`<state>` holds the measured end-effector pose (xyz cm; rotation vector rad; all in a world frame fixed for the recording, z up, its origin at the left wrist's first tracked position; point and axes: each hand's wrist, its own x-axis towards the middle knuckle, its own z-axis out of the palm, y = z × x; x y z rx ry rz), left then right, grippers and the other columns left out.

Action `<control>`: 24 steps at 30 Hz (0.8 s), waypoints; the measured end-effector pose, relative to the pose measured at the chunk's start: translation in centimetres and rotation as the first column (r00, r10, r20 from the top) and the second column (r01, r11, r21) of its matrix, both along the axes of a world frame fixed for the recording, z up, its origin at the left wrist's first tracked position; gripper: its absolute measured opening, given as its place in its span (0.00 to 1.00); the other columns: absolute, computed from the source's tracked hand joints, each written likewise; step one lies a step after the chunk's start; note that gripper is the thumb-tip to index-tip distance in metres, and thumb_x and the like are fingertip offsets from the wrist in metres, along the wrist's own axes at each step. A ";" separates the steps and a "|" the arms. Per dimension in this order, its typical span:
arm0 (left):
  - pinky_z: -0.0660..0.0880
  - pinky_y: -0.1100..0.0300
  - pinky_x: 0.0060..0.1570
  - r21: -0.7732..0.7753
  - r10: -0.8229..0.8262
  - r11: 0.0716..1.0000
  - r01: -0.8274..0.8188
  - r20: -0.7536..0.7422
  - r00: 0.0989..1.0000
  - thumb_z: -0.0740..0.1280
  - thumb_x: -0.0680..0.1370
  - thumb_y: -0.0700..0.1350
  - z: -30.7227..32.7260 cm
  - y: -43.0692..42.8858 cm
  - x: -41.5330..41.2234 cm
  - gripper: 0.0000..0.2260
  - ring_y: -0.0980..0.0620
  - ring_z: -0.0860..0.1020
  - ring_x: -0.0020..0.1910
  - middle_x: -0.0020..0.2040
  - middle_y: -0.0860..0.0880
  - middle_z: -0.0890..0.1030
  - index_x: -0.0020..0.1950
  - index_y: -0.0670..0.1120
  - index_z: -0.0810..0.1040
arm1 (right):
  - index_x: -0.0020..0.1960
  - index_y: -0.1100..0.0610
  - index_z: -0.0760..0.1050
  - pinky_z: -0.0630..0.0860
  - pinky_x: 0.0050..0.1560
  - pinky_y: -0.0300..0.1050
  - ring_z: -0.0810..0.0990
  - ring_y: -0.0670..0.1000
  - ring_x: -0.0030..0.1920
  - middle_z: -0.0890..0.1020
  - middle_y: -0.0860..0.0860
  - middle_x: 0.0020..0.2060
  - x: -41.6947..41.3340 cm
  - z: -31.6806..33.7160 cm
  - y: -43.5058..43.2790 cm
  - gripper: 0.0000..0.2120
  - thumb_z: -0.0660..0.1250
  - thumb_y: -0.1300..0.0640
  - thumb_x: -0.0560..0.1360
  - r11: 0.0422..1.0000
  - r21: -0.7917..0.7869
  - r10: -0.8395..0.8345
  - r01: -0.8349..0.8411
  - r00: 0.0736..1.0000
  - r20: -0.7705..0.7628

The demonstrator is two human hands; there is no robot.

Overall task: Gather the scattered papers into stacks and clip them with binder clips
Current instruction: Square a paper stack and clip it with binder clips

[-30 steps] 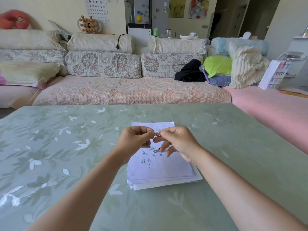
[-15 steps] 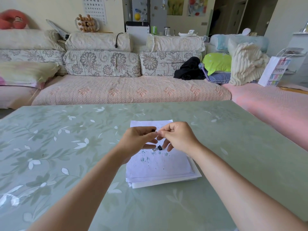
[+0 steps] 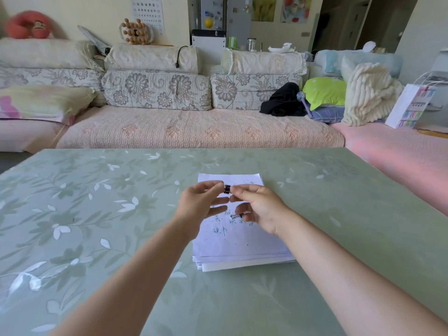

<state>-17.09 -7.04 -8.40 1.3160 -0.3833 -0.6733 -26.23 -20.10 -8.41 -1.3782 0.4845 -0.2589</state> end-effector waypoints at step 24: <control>0.73 0.56 0.48 0.494 -0.223 0.667 -0.558 0.847 0.483 0.68 0.75 0.48 -5.8 3.5 7.8 0.09 0.49 0.75 0.55 0.57 0.51 0.74 0.55 0.53 0.78 | 0.41 0.52 0.80 0.75 0.31 0.39 0.78 0.47 0.30 0.83 0.47 0.36 1.7 -3.5 -2.6 0.05 0.76 0.56 0.72 0.643 -0.752 -0.135 -0.148 0.944 -0.301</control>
